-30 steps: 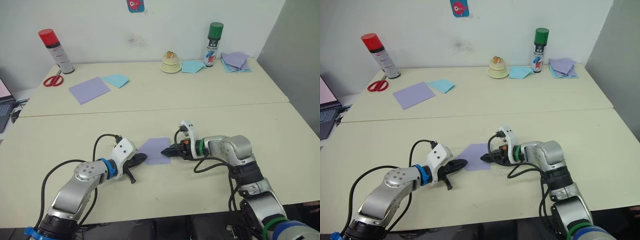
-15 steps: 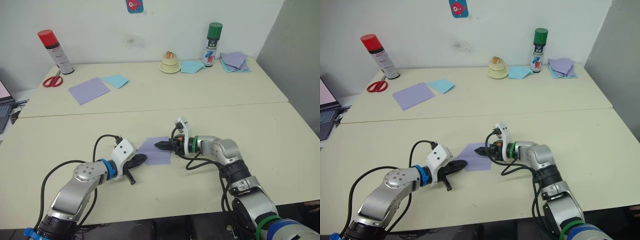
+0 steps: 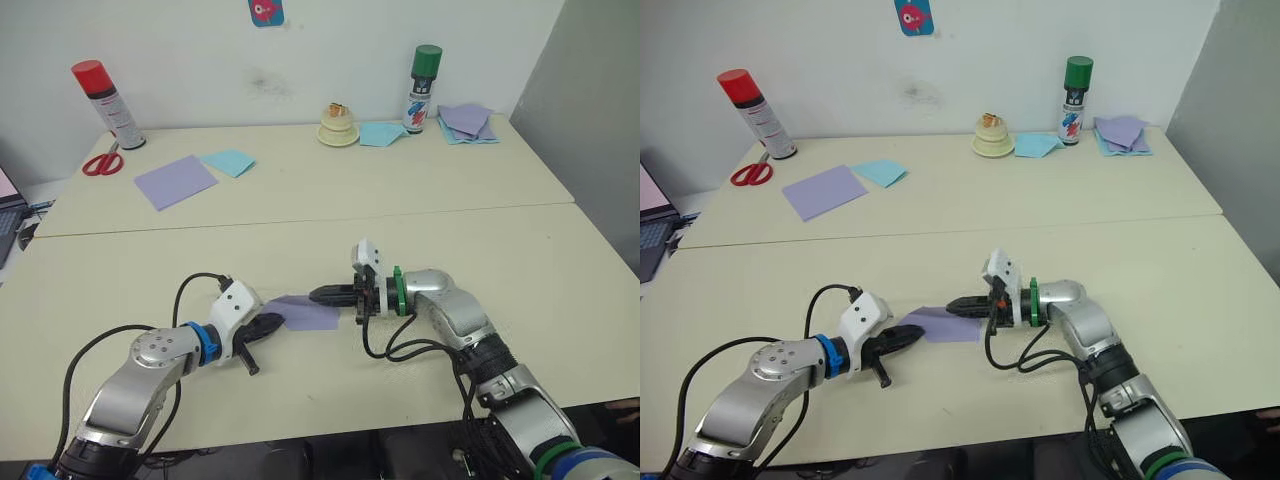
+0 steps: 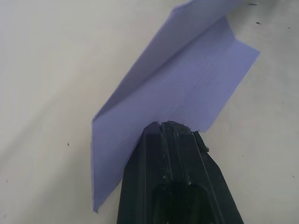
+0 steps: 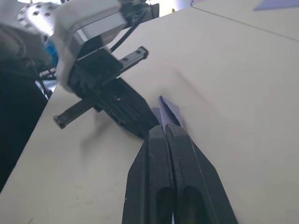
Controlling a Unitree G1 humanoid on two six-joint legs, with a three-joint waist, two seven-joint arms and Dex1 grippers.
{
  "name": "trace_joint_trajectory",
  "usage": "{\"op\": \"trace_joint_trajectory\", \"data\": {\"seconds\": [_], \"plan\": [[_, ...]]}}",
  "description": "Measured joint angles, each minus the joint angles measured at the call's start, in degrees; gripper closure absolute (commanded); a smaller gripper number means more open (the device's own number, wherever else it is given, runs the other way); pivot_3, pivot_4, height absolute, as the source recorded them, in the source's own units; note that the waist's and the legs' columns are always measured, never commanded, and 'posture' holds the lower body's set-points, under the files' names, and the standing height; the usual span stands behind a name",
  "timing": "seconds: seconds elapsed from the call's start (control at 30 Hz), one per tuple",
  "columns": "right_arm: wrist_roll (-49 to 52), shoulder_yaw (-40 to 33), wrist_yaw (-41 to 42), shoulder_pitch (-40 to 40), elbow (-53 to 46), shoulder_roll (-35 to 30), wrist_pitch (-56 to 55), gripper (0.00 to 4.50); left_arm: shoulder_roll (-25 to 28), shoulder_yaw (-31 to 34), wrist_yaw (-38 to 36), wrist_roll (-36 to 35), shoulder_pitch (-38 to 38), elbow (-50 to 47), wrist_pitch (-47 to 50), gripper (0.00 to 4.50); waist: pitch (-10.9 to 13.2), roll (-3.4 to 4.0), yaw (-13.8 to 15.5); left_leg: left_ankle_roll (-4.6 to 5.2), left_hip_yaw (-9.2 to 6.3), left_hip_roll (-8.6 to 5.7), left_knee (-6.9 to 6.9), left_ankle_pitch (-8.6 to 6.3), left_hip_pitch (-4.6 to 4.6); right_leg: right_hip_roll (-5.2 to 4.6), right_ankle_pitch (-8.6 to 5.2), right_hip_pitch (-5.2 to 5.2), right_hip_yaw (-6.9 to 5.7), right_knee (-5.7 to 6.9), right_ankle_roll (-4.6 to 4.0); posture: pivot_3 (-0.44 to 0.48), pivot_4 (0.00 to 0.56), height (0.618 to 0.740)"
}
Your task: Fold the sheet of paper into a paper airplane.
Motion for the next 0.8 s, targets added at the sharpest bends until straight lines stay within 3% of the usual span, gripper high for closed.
{"op": "trace_joint_trajectory", "data": {"seconds": [0.37, 0.57, 0.8], "plan": [[-9.66, 6.47, 3.37, 3.09, 1.32, -3.25, -21.34, 4.48, 1.08, 0.45, -0.63, -0.04, 0.03, 0.59, -0.01, 4.5, 0.0, 0.0, 0.02, -0.01, 0.01, 0.06, -0.02, 0.0, 0.13, 0.01, 0.0, 0.11, 0.01, 0.0, -0.01, 0.0, 0.15, 0.74], [-14.5, 7.54, 0.59, 3.06, 5.63, -3.05, -25.7, 4.48, 1.07, 1.11, -1.25, -1.53, 0.06, 1.21, 0.37, 4.5, 0.05, 0.0, 0.01, 0.0, 0.01, 0.11, -0.15, -0.02, 0.81, 0.01, -0.31, 0.83, -0.02, -0.09, 0.05, 0.0, 0.15, 0.74], [-17.06, 7.49, -2.02, 2.96, 8.05, -2.43, -27.43, 4.48, 2.37, 5.15, -5.01, -6.28, -0.53, 2.34, 4.02, 4.5, 0.15, -0.03, 0.11, -0.01, -0.04, 0.15, -0.15, -0.02, 0.77, 0.02, -0.36, 0.82, -0.13, -0.08, -0.03, 0.0, 0.15, 0.74]]}}
